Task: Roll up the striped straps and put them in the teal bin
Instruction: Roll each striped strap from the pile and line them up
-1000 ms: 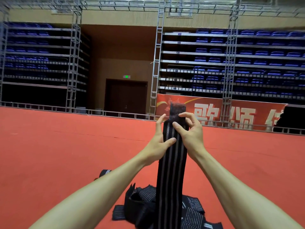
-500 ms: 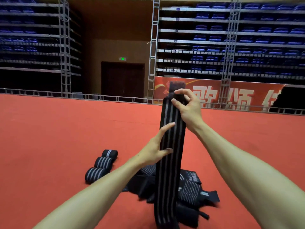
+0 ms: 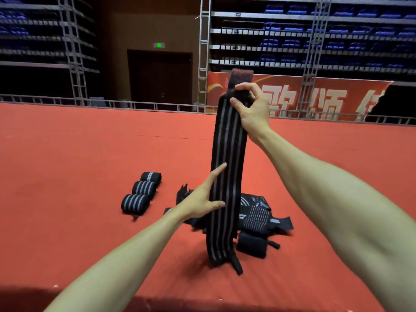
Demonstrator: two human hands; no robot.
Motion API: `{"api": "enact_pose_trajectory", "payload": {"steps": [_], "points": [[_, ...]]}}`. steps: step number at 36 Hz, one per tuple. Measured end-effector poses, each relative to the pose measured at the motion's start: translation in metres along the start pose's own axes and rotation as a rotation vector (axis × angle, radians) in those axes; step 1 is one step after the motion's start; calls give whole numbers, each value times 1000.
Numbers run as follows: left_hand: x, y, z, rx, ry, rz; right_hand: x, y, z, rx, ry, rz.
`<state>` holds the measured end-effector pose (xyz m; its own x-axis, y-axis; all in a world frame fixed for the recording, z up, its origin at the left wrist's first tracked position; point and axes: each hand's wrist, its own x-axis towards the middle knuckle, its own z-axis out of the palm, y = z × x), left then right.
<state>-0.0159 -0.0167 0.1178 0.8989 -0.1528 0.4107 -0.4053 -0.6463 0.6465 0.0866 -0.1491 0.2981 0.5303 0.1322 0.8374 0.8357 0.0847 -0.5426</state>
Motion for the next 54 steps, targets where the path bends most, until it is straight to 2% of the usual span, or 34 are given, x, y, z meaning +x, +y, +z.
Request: {"api": "enact_pose_trajectory", "payload": {"steps": [3,12,19,24,31,35,40,44,51,54], "points": [[-11,-12,10,44,-87,-36,5,-5,-2,13,38,-12],[-21,-21,21,-35,-58,-122,-4,-2,-3,5,-4,-14],[-20,-10,24,-253,19,-210,-8,0,-6,7,-36,-8],[-15,12,24,-415,-17,-270,-8,6,-9,-5,-51,-1],[-24,1,37,-450,-40,-380,-19,16,-14,-5,-28,40],[-41,-27,60,-375,-63,-468,-35,25,-11,4,-59,88],[-55,-58,75,-79,-61,-445,-59,41,-7,-13,-102,161],[-55,-74,79,143,-139,-416,-69,49,-4,-34,-112,186],[-52,-83,88,243,-184,-412,-77,59,-4,-54,-139,220],[-52,-84,88,359,-130,-424,-80,64,-5,-61,-143,242]]}}
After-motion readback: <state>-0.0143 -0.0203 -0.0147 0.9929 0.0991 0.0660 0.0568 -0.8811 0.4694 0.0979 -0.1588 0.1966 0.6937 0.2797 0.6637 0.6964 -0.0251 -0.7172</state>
